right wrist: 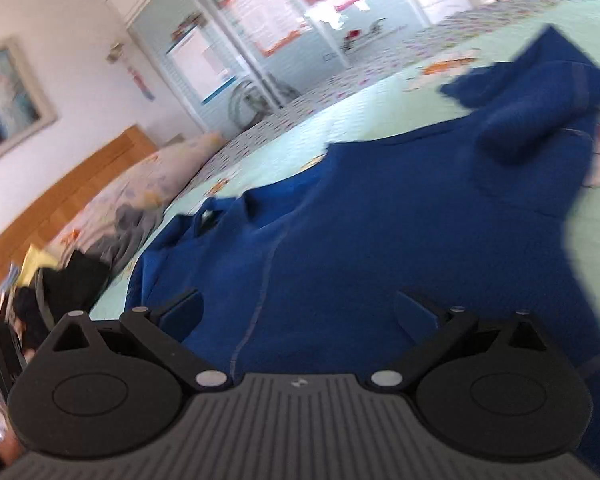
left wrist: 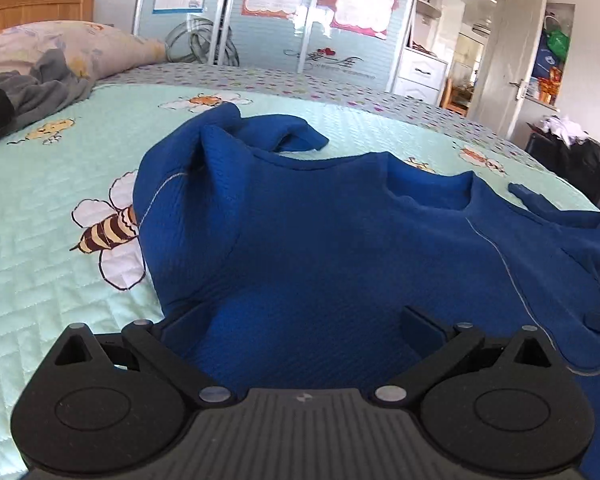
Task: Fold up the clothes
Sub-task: 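Move the right gripper over the sweater toward its sleeve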
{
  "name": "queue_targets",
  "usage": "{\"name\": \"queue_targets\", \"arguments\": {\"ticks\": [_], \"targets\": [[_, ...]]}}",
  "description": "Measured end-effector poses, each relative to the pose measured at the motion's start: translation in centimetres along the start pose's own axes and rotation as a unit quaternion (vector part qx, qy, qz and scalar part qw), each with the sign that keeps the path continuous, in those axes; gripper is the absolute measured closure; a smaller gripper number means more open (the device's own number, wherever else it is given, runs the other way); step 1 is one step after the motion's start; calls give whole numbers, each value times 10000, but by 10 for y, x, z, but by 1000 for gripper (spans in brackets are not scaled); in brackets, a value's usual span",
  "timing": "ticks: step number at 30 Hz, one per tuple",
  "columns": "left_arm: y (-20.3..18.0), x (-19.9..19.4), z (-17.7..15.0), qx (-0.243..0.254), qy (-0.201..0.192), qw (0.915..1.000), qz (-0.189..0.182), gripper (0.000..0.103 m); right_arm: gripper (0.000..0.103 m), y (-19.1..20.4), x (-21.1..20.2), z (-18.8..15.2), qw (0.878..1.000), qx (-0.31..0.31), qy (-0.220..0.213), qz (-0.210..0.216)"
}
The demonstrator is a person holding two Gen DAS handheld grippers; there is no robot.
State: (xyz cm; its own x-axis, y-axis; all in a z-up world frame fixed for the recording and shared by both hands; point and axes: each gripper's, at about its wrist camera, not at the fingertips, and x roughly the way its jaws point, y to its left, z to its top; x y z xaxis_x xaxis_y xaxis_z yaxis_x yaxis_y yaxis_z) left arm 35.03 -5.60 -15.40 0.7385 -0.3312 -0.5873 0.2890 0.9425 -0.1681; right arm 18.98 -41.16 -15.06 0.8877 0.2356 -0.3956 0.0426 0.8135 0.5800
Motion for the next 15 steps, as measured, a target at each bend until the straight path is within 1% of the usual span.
{"name": "queue_targets", "arguments": {"ticks": [2,3,4,5,6,8,11,13,15], "targets": [[-7,-5,-3,289,97,9994,150,1,7,-13,-20,-2,9998,142,-95,-41],[-11,-7,-6,469,152,9985,249,1,15,-20,-28,-4,9997,209,-133,-50],[-14,-13,-10,620,145,9974,347,1,21,-26,-34,-6,9995,271,-160,-45],[-18,-18,-13,770,137,9960,443,1,22,-30,-40,-8,9993,300,-204,-101],[-16,-24,-16,800,126,9953,535,1,19,-31,-48,-12,9990,294,-269,-224],[-14,-35,-21,859,104,9937,716,0,19,-33,-61,-16,9980,362,-394,-349],[5,-50,-25,430,198,9955,817,0,19,-45,-78,-23,9951,688,-620,-358],[21,-62,-31,232,234,9955,887,0,20,-53,-82,-28,9921,971,-762,-210],[38,-75,-40,57,207,9960,870,0,20,-63,-88,-31,9883,1235,-892,-58]]}}
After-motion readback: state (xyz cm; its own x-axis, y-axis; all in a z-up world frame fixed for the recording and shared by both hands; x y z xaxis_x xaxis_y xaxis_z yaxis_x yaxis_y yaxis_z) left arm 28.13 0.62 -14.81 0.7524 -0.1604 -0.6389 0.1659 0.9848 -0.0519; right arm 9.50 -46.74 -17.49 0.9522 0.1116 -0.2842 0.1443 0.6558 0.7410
